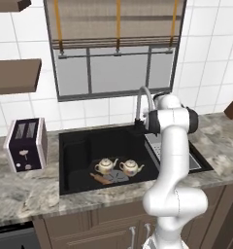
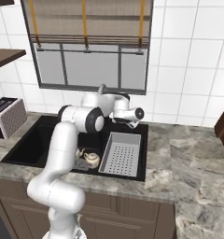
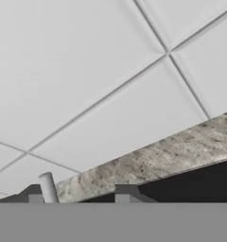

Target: Pick the teapot and teapot and place them in the sink. Then turn on the water.

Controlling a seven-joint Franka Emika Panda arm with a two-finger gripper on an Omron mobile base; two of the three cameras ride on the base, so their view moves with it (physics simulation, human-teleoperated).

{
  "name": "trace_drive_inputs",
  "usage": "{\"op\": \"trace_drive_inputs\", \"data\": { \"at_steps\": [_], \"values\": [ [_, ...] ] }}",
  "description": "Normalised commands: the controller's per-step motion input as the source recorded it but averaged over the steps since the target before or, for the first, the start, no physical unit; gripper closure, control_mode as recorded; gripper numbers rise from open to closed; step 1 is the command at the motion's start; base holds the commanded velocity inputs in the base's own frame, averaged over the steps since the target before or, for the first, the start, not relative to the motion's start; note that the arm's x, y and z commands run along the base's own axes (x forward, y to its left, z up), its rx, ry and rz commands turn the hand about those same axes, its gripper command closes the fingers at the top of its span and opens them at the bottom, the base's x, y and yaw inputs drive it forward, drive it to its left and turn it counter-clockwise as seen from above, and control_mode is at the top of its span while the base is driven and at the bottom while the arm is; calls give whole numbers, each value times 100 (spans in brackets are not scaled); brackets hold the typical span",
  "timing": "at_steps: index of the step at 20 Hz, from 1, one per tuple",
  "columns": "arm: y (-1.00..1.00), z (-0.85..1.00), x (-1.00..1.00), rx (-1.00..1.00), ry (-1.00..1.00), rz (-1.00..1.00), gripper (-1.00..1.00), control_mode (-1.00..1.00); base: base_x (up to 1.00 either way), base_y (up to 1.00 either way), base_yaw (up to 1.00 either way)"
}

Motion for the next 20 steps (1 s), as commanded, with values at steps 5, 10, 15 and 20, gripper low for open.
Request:
{"op": "trace_drive_inputs", "data": {
  "at_steps": [5,10,15,20],
  "values": [
    [-100,-85,-23,8,7,-9,100,-100,0,0,0],
    [-100,-100,-40,1,3,-14,100,-100,0,0,0],
    [-75,-98,-41,-1,0,-15,100,-100,0,0,0],
    [-16,-26,-54,0,-2,-11,100,-100,0,0,0]
  ]
}}
